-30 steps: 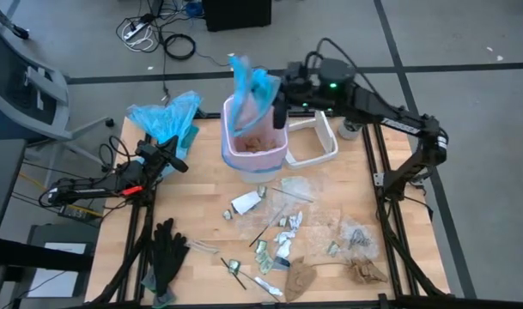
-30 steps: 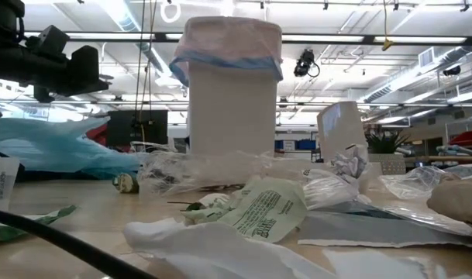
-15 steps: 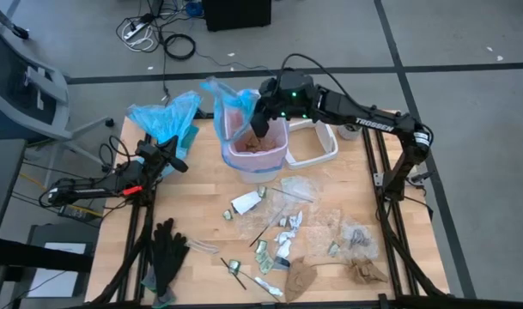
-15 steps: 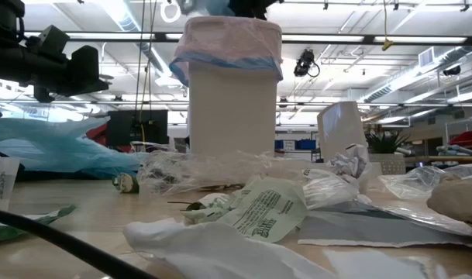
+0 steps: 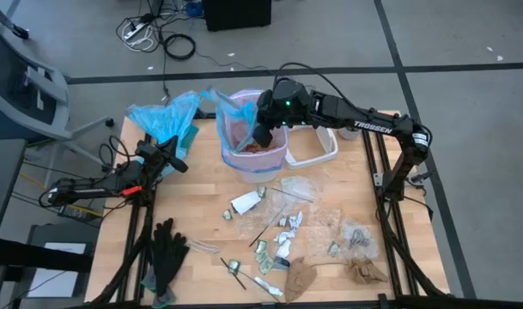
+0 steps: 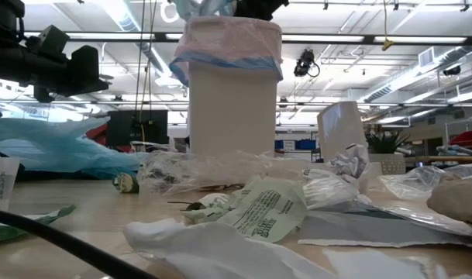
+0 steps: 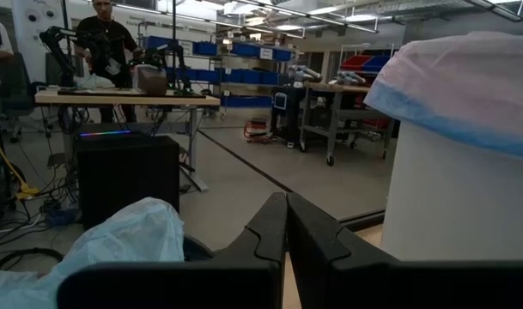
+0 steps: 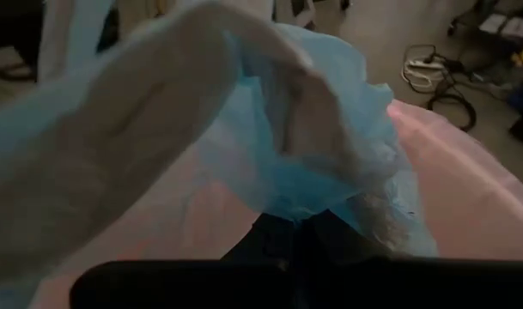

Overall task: Place trash/remove bag and relplace
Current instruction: Put the blue plastic cellophane into the trash bin, then put the clear cellophane into the trash bin

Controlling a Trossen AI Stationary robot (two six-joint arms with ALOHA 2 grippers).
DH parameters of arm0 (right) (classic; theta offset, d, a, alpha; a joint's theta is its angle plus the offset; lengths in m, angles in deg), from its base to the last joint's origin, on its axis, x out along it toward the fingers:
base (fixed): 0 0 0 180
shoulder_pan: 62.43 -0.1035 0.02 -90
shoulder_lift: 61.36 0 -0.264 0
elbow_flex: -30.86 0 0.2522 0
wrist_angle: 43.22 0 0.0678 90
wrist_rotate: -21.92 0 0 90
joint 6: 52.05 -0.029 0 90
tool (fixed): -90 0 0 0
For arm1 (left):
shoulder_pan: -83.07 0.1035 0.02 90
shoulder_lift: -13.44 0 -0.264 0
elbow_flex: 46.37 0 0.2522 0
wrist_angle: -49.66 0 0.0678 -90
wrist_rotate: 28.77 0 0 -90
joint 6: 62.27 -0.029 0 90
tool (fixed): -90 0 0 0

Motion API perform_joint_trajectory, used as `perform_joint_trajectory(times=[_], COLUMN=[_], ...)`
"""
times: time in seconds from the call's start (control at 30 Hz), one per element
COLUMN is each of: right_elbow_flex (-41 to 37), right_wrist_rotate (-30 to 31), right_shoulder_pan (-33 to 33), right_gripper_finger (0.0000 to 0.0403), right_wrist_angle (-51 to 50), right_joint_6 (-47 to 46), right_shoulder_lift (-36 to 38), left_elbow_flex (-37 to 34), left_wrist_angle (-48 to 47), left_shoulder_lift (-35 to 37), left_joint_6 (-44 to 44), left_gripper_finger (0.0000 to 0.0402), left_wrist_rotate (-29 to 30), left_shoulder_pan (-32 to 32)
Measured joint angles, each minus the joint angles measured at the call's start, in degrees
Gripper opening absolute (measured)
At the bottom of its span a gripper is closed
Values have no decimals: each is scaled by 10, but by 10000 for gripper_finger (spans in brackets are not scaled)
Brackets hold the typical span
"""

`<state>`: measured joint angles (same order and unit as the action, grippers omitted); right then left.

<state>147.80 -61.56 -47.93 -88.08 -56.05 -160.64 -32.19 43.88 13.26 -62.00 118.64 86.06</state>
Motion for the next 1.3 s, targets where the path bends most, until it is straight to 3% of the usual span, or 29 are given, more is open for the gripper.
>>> perform_joint_trajectory(times=[0.23,0.37,0.87,1.1,1.3], right_elbow_flex=[0,0,0,0,0], right_wrist_rotate=[77,83,69,68,68], right_shoulder_pan=[-6,-6,-6,-6,-6], right_gripper_finger=[3,15,137,141,137], right_wrist_angle=[-49,-53,-72,-121,-252], right_joint_6=[12,-1,9,10,-60], right_shoulder_lift=[0,0,41,75,111], left_elbow_flex=[0,0,0,0,0], left_wrist_angle=[0,0,0,0,0], left_shoulder_lift=[0,0,0,0,0], left_joint_6=[0,0,0,0,0], left_gripper_finger=[21,21,21,21,21], left_wrist_rotate=[0,0,0,0,0], left_shoulder_pan=[0,0,0,0,0])
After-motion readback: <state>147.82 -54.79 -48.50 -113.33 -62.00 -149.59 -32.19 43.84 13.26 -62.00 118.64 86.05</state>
